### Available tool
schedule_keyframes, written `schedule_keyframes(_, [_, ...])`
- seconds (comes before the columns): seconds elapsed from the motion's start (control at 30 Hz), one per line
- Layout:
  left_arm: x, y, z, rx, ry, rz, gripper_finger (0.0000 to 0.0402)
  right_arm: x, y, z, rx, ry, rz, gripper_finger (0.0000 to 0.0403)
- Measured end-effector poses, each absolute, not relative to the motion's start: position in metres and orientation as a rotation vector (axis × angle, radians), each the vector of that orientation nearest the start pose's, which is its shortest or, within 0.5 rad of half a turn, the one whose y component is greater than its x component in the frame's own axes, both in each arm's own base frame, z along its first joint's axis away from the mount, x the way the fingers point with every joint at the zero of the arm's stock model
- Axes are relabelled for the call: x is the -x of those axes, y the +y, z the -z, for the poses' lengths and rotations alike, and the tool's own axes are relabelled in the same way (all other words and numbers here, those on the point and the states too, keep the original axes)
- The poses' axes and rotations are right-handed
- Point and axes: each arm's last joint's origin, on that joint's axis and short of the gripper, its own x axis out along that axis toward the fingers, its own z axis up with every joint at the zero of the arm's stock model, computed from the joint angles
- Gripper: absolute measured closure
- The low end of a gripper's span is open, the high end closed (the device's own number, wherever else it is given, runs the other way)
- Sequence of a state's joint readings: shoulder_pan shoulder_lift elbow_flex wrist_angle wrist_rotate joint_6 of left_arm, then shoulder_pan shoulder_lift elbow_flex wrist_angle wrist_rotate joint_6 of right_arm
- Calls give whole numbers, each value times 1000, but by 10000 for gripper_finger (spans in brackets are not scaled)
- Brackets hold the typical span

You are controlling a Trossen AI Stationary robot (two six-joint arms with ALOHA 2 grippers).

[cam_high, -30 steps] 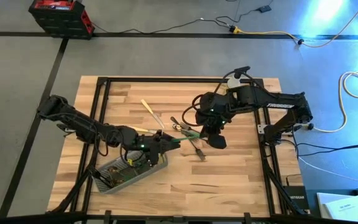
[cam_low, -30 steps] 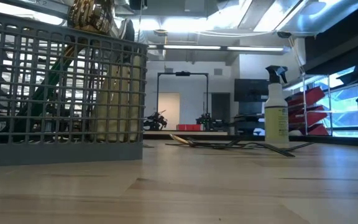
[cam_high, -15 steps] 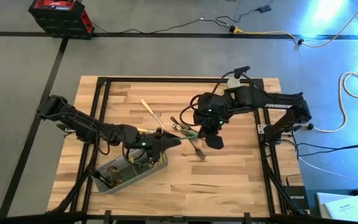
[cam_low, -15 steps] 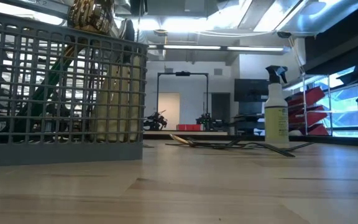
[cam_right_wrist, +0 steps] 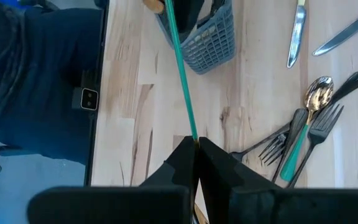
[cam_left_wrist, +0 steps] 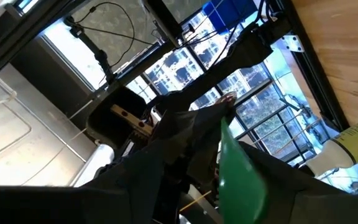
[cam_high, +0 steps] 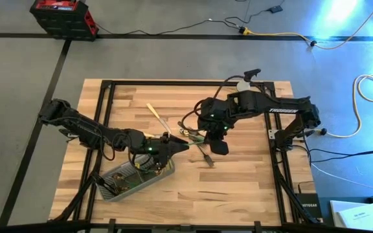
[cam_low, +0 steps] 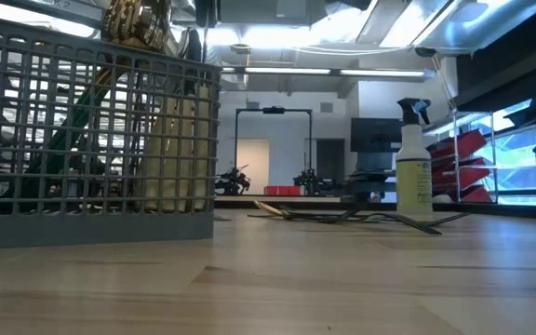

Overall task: Sort silverware
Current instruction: Put the spoon into the silverware tray

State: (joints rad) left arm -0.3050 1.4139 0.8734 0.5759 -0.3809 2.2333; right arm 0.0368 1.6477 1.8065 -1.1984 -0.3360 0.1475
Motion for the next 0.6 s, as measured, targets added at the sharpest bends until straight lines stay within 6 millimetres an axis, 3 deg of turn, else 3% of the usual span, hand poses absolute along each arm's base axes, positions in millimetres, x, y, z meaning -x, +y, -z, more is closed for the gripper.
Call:
schedule_keyframes(0.3, [-303,-84,-291,-2225,78,-65,231,-319,22,-384,-293,1056,-270,403])
schedule_keyframes(0.6, [-303,-83,-291,-2226,112,-73,321,-320,21,-384,-293,1050,-264,403])
